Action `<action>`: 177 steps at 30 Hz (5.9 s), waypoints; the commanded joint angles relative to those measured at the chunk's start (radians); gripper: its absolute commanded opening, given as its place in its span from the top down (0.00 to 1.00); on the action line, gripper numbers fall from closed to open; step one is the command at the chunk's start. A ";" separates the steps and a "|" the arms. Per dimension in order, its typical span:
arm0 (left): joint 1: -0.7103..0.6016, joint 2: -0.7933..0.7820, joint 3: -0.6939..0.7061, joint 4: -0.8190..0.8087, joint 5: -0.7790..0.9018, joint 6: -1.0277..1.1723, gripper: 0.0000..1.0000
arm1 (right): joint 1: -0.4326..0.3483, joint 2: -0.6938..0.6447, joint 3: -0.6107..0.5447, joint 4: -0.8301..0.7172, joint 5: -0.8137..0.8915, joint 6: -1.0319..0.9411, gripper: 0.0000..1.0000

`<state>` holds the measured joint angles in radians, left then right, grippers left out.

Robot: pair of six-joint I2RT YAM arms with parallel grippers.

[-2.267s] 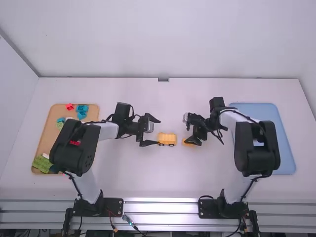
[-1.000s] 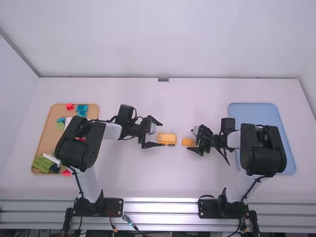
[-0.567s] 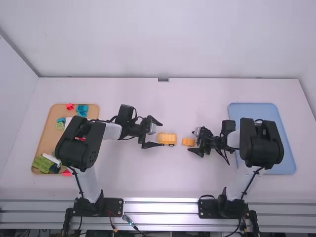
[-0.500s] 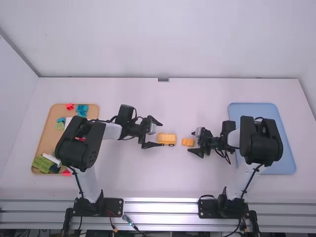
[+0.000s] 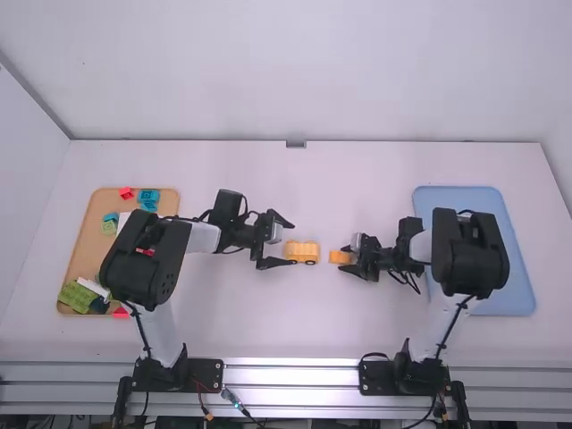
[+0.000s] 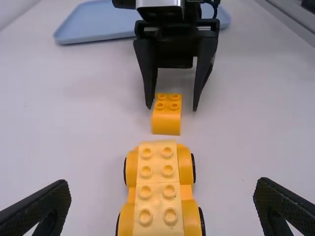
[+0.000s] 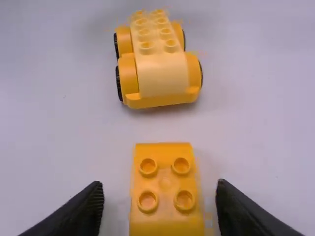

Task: Assemble lego blocks to make yellow taxi

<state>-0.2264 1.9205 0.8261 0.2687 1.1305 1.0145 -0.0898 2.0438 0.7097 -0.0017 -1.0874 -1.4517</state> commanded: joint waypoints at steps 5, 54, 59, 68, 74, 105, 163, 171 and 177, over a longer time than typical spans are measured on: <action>-0.013 0.007 -0.011 -0.006 -0.021 -0.005 0.01 | 0.003 0.011 0.013 -0.007 0.011 -0.010 0.60; -0.080 0.243 0.042 0.185 -0.049 -0.057 0.43 | 0.259 -0.136 0.136 -0.089 0.020 0.194 0.93; -0.084 0.243 0.042 0.196 -0.059 -0.057 0.47 | 0.275 -0.136 0.086 0.042 0.019 0.276 0.92; -0.082 0.243 0.035 0.184 -0.072 -0.016 0.37 | 0.274 -0.123 0.074 0.082 0.029 0.319 0.95; -0.088 0.243 0.023 0.183 -0.077 -0.012 0.44 | 0.293 -0.064 0.075 0.098 -0.017 0.286 0.97; -0.094 0.243 0.018 0.178 -0.127 0.004 0.51 | 0.366 -0.063 0.076 0.072 0.346 0.370 1.00; -0.095 0.243 0.017 0.174 -0.126 0.004 0.55 | 0.377 -0.071 0.075 0.092 0.211 0.349 1.00; -0.094 0.243 0.017 0.178 -0.126 0.004 0.56 | 0.390 -0.071 0.075 0.043 0.409 0.393 1.00; -0.093 0.243 0.018 0.177 -0.126 0.004 0.56 | 0.373 -0.072 0.078 0.058 0.333 0.375 1.00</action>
<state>-0.3126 2.1559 0.8570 0.4519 1.0481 0.9932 0.2989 1.9266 0.8181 0.0772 -0.9058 -1.0687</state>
